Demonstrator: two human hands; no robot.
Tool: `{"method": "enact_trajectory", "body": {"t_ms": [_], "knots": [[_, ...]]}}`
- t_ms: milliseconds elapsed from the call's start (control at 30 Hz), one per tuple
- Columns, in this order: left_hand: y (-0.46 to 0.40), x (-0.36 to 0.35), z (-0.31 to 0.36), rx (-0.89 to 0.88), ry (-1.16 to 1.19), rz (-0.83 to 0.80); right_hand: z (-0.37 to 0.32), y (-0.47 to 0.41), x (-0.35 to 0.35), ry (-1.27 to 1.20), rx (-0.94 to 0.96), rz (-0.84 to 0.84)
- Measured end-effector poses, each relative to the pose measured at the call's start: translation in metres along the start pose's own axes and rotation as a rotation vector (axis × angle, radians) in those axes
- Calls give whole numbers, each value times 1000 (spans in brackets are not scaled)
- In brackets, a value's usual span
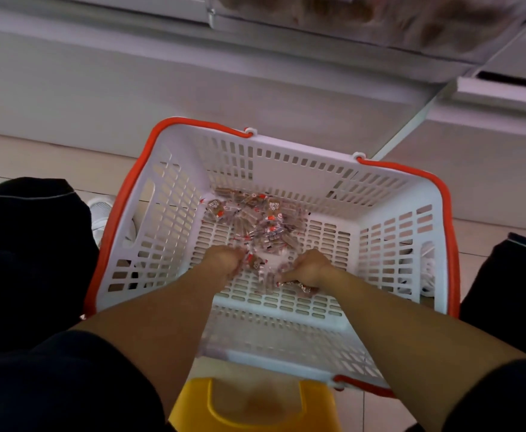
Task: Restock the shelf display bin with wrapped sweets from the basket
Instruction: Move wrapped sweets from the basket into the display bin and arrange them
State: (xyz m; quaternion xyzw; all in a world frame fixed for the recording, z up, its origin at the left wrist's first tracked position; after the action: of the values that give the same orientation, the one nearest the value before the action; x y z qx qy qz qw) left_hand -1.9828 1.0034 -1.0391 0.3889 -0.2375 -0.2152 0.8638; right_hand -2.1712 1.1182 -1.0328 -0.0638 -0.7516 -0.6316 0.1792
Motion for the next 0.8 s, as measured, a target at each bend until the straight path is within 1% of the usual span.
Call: {"method": "enact_trajectory", "body": {"t_ms": [67,100,133,200,233,300,367,433,467,533,600,667,733,800], "knots": [[4,-3,1,-56,-219,-112,0,5,-2,-45,-1,-67],[5,-5,3,-101,-268,-135,0,6,-2,-52,10,-78],[6,-5,5,-134,-263,-132,-2,5,-2,-46,40,-79],[7,-7,8,-148,-166,-103,-5,5,-2,-37,120,-53],[7,-9,8,-128,-116,-107,-4,4,-2,-60,143,-37],[9,-19,6,-63,-95,-157,-2,2,-5,-134,169,-35],[8,-26,8,-42,-176,-209,1,0,-12,-187,166,-88],[6,-33,11,-74,-303,-245,1,-2,-20,-181,170,-145],[5,-37,11,-84,-353,-274,0,-3,-21,-161,180,-156],[3,-45,9,-76,-397,-336,-5,-4,-20,-105,227,-126],[2,-52,5,-31,-377,-402,-11,-5,-14,-67,273,-68],[5,-56,2,23,-262,-459,-14,-7,-8,-90,296,-37],[8,-57,1,74,-150,-503,-13,-10,-2,-178,290,-31],[12,-55,3,113,-134,-550,-14,-8,0,-269,293,-64]]}}
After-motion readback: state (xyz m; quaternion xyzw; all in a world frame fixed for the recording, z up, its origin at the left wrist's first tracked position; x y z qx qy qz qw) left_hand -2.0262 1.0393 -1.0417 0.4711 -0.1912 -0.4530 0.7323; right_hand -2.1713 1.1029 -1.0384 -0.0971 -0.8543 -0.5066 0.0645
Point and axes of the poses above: each hand's wrist, its own y-axis away from the middle knuckle, its own x-axis out of the back of the hand, z = x × y, the point moved 9 cm from there along -y, towards the middle knuckle, and after that the axes turned 11 degrees about -x, right-handed, at the moved point
